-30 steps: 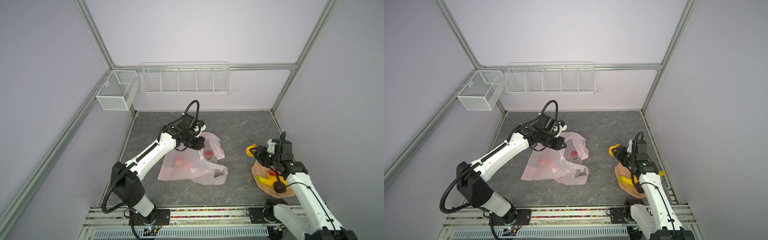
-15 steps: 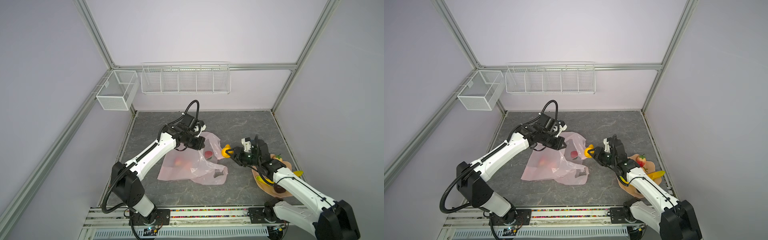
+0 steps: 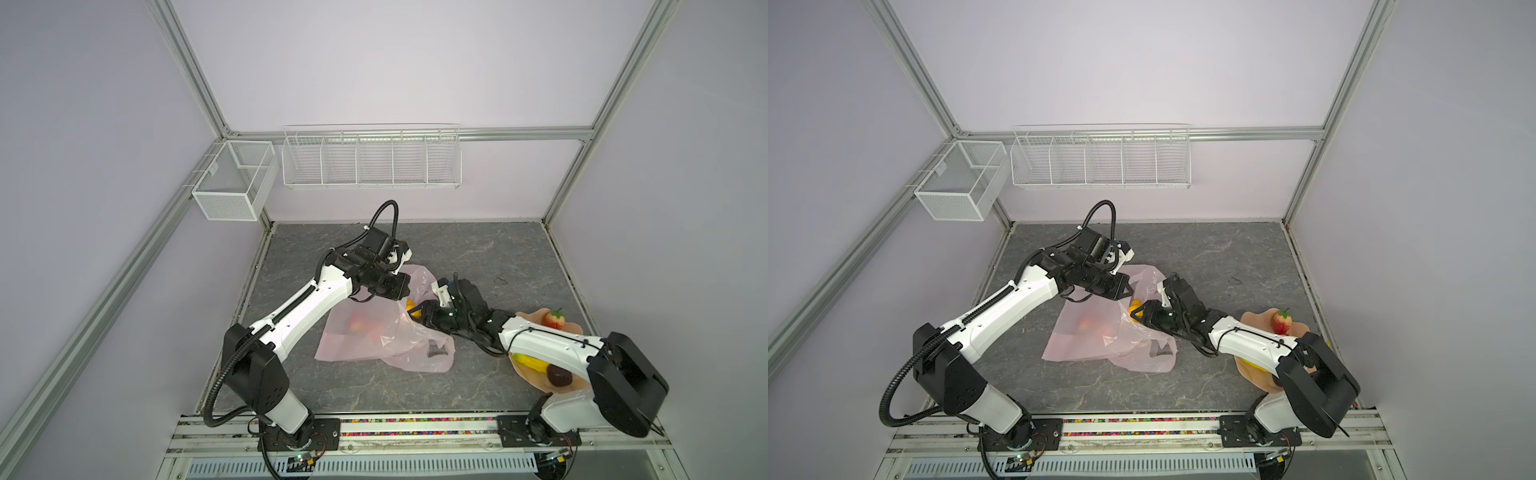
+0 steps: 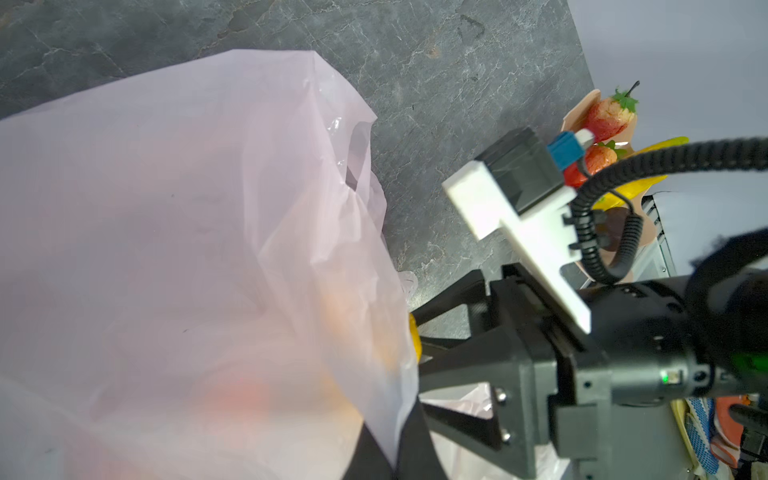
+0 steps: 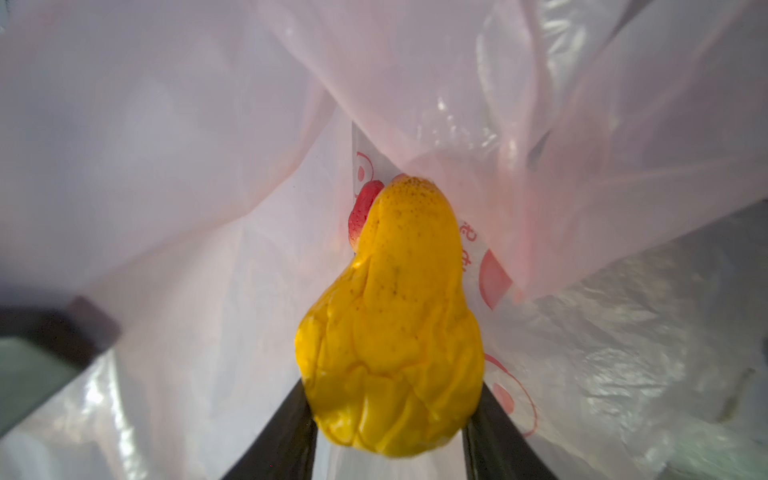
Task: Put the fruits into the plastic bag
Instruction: 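Lower the yellow pear into the bag opening held by the left gripper and release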
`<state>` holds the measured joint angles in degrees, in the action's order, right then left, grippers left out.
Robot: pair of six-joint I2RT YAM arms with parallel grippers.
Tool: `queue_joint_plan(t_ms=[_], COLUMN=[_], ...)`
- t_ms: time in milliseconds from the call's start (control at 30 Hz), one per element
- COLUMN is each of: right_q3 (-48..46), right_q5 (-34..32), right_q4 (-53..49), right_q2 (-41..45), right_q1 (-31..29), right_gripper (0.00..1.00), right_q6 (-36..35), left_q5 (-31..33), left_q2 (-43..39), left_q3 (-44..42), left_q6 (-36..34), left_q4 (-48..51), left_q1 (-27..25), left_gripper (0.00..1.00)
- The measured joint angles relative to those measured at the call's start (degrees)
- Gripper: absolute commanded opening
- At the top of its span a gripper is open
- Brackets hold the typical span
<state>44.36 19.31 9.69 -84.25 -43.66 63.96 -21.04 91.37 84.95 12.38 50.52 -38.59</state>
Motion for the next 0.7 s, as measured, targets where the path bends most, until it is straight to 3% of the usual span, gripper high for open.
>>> queue_joint_plan(t_ms=[367, 433, 600, 700], right_q3=[10.03, 11.85, 14.19, 14.32], right_q5=[1.38, 1.33, 1.33, 1.36], right_q4=[4.76, 4.74, 4.22, 3.54], right_q2=[-18.08, -19.8, -21.81, -21.79], right_q1=[-3.93, -4.2, -4.44, -4.46], right_gripper=[0.38, 0.46, 0.78, 0.86], right_q6=[3.56, 3.96, 4.72, 4.68], left_q5=[-0.02, -0.02, -0.02, 0.02], left_q2=[0.0, 0.0, 0.0, -0.02], left_q3=[0.0, 0.0, -0.17, -0.5], left_q6=[0.66, 0.68, 0.85, 0.85], left_q4=[-0.59, -0.68, -1.01, -1.03], left_q1=[0.0, 0.0, 0.0, 0.0], left_gripper=[0.0, 0.0, 0.0, 0.0])
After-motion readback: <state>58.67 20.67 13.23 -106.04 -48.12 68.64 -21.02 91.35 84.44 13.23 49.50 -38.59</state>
